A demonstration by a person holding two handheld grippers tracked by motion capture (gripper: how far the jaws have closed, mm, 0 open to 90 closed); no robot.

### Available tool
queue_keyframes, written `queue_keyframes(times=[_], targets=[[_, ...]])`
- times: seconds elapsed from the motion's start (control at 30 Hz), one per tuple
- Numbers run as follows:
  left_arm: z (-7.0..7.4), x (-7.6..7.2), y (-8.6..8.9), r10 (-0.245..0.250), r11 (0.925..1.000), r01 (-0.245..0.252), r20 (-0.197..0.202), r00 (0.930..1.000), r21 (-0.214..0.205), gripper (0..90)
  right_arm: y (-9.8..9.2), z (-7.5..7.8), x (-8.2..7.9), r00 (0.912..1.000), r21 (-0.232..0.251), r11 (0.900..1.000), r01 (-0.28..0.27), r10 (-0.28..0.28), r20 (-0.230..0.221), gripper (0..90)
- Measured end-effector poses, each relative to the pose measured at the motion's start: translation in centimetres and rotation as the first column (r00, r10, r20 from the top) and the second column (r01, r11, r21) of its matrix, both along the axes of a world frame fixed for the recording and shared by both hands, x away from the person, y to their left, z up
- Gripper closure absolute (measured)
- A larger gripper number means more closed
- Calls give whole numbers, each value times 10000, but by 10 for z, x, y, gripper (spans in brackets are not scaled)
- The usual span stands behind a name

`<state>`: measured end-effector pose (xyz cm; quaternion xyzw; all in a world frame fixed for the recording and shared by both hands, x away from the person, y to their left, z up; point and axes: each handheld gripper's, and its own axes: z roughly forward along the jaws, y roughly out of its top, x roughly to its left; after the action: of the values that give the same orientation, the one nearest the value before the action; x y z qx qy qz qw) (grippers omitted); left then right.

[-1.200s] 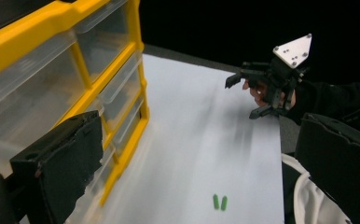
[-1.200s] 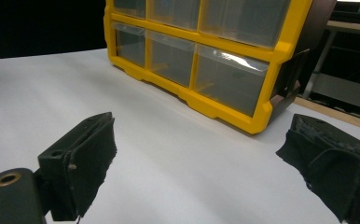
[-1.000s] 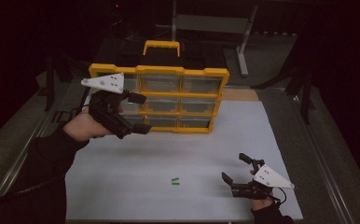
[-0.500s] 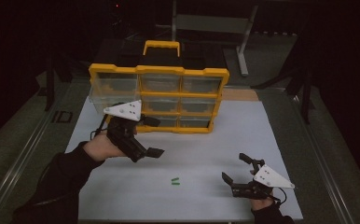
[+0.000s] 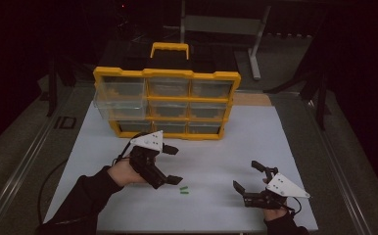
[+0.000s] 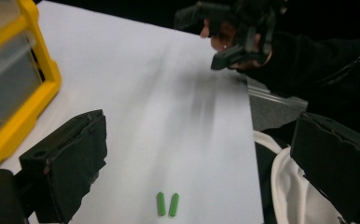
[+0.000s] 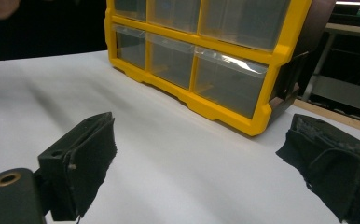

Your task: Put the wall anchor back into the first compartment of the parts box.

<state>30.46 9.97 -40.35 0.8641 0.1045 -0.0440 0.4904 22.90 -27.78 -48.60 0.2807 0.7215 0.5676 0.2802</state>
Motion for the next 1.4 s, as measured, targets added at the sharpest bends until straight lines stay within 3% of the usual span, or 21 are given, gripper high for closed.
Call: queue_keyframes(times=[0.03,0.1,0.4,0.6,0.7,0.9,1.03,1.27,1.4], targets=[[0,0,0,0,10000,0,0,10000,0,38,0,0,0,10000,-6,10000,-3,3,10,81],[-15,0,-2,112,9999,-112,-115,9999,-60,54,0,0,0,10000,-1,10000,-9,9,8,81],[-59,5,-5,347,9988,-325,-588,9977,372,136,0,0,0,10000,-28,10000,-29,29,1,81],[-79,8,-8,386,9977,-336,-871,9955,584,214,0,0,0,10000,-20,10000,-31,31,-11,81],[-87,8,-10,390,9971,-326,-926,9949,691,250,0,0,0,10000,-15,10000,-35,35,-18,81],[-102,10,-16,392,9945,-284,-1059,9936,1013,482,0,0,0,10000,-21,10000,-41,41,-28,81],[-109,10,-20,362,9919,-219,-1130,9929,1255,586,0,0,0,10000,-42,10000,-55,55,-29,81],[-120,13,-26,371,9857,-154,-1267,9912,1681,702,0,0,0,10000,-55,10000,-59,59,-30,81],[-122,14,-28,329,9815,-112,-1107,9933,1912,763,0,0,0,10000,-44,10000,-62,61,-64,81]])
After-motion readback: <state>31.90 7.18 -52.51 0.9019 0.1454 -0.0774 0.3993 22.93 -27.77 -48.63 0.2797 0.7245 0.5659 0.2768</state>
